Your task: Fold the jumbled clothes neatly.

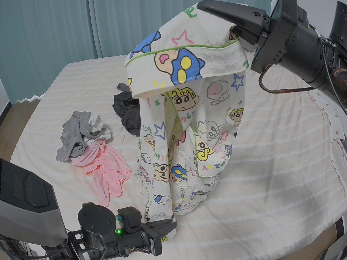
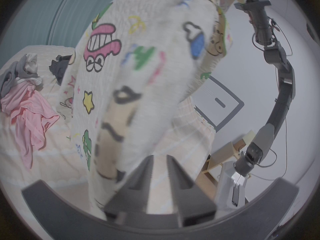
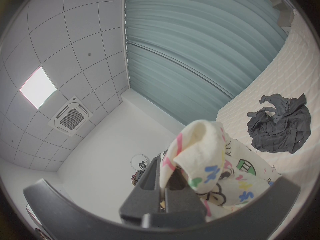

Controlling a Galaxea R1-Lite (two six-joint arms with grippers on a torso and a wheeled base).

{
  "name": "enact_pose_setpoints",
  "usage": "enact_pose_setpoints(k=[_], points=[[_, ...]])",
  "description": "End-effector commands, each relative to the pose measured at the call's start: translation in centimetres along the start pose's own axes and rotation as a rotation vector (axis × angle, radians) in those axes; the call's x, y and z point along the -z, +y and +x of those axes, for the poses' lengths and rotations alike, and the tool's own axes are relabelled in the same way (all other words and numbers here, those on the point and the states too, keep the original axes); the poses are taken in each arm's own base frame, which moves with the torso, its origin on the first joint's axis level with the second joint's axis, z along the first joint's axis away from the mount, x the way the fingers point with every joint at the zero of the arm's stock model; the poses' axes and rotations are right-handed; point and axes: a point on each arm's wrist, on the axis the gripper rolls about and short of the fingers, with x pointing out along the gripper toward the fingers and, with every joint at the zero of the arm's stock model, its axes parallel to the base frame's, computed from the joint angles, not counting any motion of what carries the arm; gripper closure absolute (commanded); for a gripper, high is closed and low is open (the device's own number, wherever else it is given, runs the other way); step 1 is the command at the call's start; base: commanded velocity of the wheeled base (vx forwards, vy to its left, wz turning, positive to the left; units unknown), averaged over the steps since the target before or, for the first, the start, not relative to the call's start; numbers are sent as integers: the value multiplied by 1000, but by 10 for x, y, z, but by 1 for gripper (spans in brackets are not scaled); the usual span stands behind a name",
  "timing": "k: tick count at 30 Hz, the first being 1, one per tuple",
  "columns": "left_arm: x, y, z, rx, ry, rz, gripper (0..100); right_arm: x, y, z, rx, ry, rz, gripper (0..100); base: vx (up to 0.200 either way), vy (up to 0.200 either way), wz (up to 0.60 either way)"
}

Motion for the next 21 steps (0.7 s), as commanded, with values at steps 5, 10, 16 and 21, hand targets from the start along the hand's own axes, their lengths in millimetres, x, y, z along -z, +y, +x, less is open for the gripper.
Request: enact_pose_setpoints(k=[5, 10, 16, 21], points=[[9, 2, -19, -17, 44, 101, 0, 0, -14, 5, 34, 3, 6, 100, 0, 0, 0], [-7, -7, -32, 24, -54, 128, 0, 1, -17, 6, 41, 2, 7, 100, 0, 0, 0], [-12, -15, -51, 46, -30, 126, 0, -2, -23, 5, 60, -3, 6, 100, 0, 0, 0], [-13, 0, -51, -45, 13, 136, 0, -2, -20, 5, 51, -5, 2, 100, 0, 0, 0]])
